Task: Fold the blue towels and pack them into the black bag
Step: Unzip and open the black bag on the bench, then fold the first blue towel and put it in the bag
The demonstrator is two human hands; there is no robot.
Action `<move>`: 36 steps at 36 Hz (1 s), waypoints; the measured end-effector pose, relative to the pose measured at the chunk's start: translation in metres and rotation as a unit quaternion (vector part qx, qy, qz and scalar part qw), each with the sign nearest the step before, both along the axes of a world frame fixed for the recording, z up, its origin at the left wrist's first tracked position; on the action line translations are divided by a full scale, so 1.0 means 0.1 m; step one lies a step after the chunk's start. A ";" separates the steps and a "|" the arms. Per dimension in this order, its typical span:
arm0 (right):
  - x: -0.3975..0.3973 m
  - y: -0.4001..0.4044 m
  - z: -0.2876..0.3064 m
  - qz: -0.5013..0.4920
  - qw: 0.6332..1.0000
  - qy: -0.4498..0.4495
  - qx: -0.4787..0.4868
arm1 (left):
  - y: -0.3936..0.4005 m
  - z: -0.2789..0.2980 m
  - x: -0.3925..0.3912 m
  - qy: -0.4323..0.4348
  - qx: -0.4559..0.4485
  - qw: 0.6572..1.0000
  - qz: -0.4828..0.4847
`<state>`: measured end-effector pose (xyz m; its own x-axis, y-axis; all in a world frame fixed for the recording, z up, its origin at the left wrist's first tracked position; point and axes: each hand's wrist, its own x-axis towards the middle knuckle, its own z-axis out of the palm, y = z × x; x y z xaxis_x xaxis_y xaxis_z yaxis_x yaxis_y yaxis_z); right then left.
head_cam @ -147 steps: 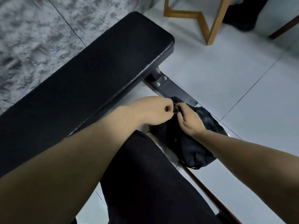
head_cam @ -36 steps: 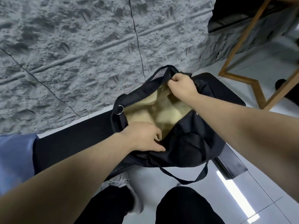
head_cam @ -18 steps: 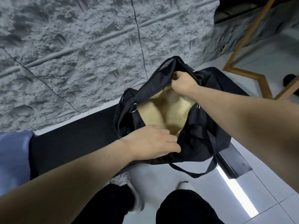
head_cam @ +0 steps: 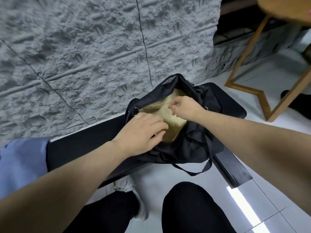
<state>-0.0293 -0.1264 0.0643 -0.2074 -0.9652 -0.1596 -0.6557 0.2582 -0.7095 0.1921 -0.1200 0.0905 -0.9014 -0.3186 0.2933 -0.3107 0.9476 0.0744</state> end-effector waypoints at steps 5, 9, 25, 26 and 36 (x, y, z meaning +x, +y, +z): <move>0.37 0.16 0.26 0.026 0.999 0.008 -0.018 | 0.10 0.12 0.43 0.074 -0.001 0.994 0.086; 0.77 0.24 0.44 0.026 0.998 0.026 -0.059 | 0.21 0.17 0.86 0.076 0.042 0.985 0.150; 2.49 0.15 0.50 0.160 0.987 -0.023 -0.005 | 0.36 -0.15 2.55 0.015 0.118 0.912 0.394; 2.60 0.12 0.46 0.169 0.985 -0.029 0.010 | 0.36 -0.20 2.64 0.007 0.114 0.907 0.405; 3.54 -0.08 0.04 0.252 0.956 -0.076 0.130 | 0.39 -0.49 3.41 0.003 0.102 0.815 0.571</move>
